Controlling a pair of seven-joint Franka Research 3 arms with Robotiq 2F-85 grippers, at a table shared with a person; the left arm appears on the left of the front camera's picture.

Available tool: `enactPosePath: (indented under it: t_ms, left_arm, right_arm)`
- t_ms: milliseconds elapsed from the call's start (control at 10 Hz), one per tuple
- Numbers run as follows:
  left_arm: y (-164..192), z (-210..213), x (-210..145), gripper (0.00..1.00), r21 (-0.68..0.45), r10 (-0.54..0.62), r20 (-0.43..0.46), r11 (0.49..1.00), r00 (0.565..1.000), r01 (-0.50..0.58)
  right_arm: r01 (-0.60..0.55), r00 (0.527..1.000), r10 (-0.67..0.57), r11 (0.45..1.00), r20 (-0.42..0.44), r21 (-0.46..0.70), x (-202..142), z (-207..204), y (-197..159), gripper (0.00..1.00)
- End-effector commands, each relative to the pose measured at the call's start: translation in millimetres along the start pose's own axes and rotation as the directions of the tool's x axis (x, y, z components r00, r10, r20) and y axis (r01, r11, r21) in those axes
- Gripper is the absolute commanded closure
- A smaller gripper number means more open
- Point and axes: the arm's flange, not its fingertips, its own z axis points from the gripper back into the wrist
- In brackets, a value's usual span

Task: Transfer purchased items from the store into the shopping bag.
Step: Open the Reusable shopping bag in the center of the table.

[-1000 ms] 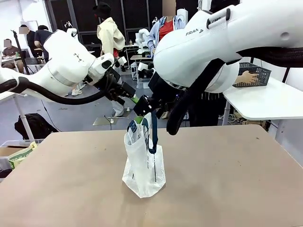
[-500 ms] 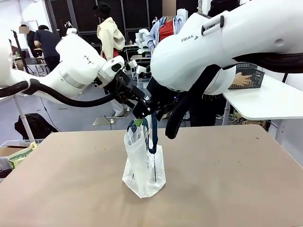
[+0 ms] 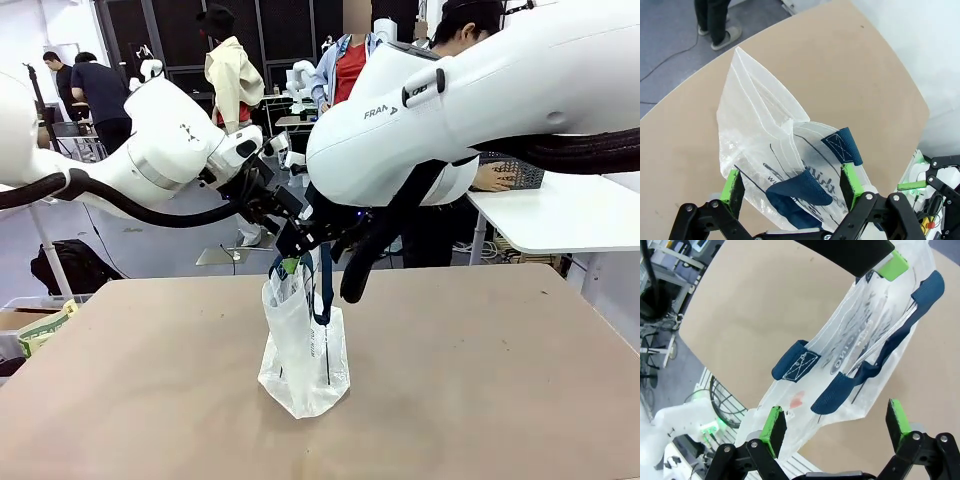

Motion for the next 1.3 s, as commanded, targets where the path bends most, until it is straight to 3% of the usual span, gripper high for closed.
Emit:
enactPosePath:
  t_ms: [0, 600, 1100, 1200]
  left_arm:
    - [-1.1, -5.1, 6.1, 0.0, -0.011, 0.02, -0.029, 1.0, 0.999, -0.021]
    - [0.3, -17.1, 5.2, 0.0, 0.016, 0.039, -0.086, 0.999, 0.996, -0.038]
    - [-0.5, -17.2, 4.4, 0.99, 0.021, 0.043, -0.088, 0.999, 0.995, -0.041]
    - [-0.6, -17.1, 3.7, 1.0, 0.02, 0.044, -0.091, 0.999, 0.995, -0.042]
  right_arm:
    - [0.038, 0.999, -0.038, 0.999, -0.025, -0.033, 7.3, -7.2, 3.3, 0.0]
    - [0.068, 0.997, -0.07, 0.996, -0.033, -0.052, 9.3, -17.8, 0.8, 0.0]
    - [0.059, 0.997, -0.062, 0.996, -0.039, -0.065, 8.5, -18.9, -0.7, 0.96]
    - [0.06, 0.997, -0.062, 0.996, -0.04, -0.066, 8.2, -19.3, -0.6, 1.0]
